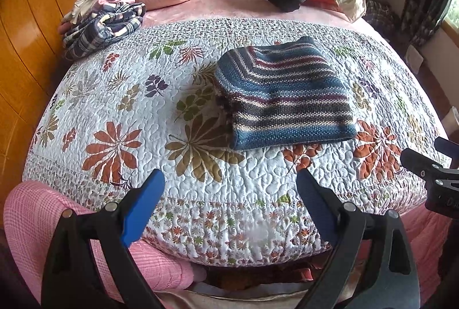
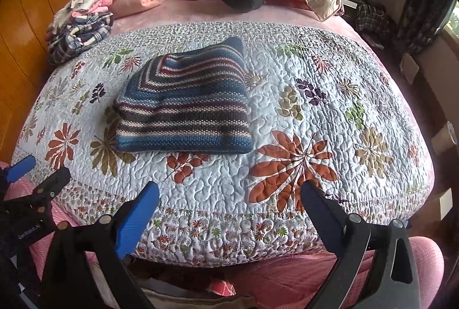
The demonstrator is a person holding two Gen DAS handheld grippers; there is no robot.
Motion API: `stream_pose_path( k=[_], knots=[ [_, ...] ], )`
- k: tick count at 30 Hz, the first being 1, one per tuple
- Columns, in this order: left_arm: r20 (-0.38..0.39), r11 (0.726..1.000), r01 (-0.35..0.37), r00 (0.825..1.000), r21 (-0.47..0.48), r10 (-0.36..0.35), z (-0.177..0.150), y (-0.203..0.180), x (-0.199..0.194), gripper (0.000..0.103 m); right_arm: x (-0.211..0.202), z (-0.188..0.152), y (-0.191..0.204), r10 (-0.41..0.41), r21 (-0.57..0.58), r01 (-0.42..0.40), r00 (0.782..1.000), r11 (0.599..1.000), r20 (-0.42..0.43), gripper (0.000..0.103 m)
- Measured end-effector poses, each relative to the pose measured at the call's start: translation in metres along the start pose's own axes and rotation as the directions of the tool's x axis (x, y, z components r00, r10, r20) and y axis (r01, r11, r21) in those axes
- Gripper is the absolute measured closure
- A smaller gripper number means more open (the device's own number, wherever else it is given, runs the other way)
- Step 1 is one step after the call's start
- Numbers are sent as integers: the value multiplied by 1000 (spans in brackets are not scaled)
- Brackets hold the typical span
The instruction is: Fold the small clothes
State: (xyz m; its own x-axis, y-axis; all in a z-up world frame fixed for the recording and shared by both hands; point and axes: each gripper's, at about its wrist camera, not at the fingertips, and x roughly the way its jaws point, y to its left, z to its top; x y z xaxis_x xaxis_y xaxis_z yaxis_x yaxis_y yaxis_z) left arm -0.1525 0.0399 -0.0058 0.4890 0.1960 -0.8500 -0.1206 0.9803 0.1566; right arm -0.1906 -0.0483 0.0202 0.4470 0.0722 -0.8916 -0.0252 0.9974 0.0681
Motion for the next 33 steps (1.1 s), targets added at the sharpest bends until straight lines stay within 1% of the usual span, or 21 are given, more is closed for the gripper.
stream_pose_path(
  k=[10,17,33],
  knots=[
    [-3,1000,-10,1000,13,11,4,-9,5,11,13,3,-6,5,14,-4,999,1000,-31,4],
    [-14,1000,-3,1000,19,3,6,-16,9,11,21,5,-12,-5,24,6,999,1000,-51,4],
    [-24,1000,-1,1000,18,2,7,-19,13,11,27,6,-15,-23,16,24,998,1000,-57,4]
  ],
)
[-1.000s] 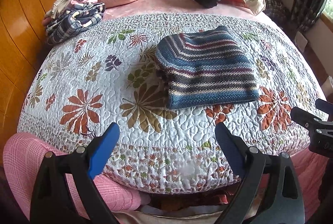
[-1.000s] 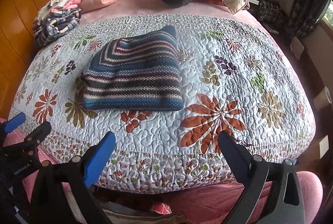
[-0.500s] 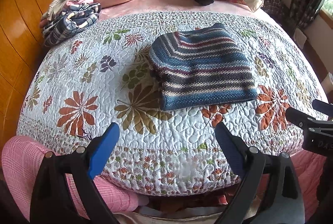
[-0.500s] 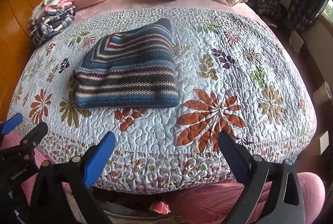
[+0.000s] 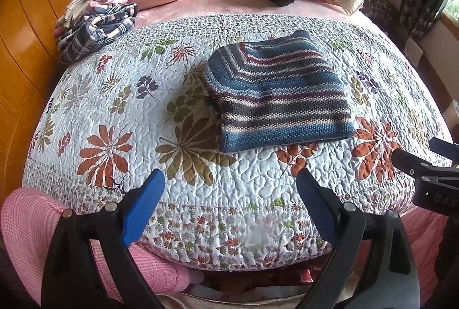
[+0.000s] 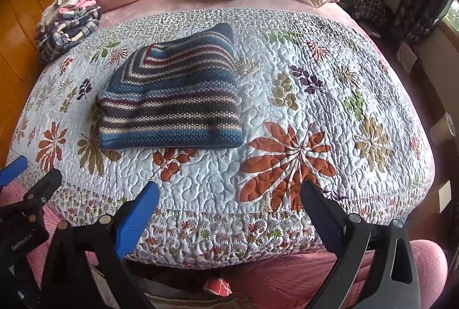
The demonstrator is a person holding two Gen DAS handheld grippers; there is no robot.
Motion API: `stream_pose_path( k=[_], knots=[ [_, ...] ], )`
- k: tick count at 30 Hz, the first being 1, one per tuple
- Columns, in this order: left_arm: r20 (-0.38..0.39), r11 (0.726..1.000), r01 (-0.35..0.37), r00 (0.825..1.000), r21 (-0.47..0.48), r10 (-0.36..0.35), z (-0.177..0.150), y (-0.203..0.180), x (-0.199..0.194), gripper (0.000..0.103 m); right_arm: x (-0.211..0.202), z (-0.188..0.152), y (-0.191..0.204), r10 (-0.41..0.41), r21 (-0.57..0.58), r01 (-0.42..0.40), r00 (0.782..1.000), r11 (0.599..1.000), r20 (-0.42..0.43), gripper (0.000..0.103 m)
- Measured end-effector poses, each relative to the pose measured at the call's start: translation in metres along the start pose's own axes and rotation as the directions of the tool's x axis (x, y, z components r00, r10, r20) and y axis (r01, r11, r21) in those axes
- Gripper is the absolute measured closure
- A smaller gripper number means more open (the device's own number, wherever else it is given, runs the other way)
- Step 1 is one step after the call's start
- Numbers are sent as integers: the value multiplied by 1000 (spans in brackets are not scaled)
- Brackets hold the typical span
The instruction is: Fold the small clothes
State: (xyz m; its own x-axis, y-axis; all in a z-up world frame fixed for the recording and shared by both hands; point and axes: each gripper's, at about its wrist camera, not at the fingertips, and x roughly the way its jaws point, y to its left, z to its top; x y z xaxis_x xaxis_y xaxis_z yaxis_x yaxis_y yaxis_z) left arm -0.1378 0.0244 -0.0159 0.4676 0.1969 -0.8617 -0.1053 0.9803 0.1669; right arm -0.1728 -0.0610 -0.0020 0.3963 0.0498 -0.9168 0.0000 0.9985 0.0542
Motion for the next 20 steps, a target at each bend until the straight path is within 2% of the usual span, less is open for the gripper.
stream_pose_path(
  k=[9,20],
  knots=[
    [-1,1000,-5,1000,-7,5,0,1,1,11,-1,1,-1,-20,2,20,1000,1000,15,4],
    [1,1000,-4,1000,-7,4,0,-1,0,11,3,1,-2,-20,6,20,1000,1000,-6,4]
  ],
)
